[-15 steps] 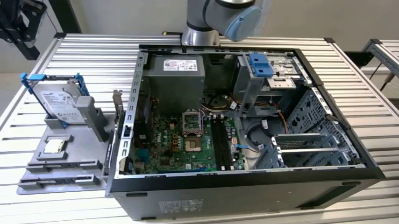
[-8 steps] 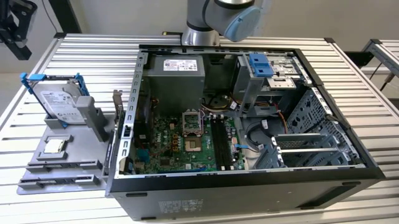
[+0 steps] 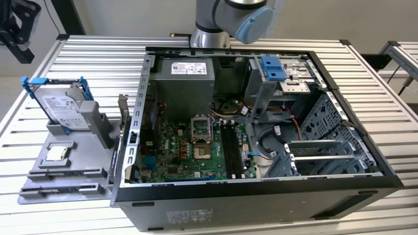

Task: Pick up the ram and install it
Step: 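Reach for the ram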

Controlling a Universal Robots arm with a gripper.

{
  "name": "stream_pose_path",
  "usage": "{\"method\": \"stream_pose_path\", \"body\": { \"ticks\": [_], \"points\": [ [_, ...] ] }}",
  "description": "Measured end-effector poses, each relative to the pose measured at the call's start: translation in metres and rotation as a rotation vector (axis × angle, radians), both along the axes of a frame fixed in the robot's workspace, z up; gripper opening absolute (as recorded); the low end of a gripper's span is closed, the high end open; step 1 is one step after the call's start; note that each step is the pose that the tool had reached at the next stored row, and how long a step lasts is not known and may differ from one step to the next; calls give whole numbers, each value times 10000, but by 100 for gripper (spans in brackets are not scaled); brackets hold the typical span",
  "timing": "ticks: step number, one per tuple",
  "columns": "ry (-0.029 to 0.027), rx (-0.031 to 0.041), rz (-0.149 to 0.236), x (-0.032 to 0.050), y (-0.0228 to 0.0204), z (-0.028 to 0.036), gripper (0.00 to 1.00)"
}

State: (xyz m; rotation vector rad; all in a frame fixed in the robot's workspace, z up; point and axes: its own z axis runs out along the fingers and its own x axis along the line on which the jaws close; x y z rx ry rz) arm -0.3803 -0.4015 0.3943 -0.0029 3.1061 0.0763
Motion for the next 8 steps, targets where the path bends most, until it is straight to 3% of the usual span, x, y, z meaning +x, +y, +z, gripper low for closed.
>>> {"method": "stream_pose_path", "body": {
  "ticks": [8],
  "points": [
    [48,0,1,8,-171,0,0]
  ]
}}
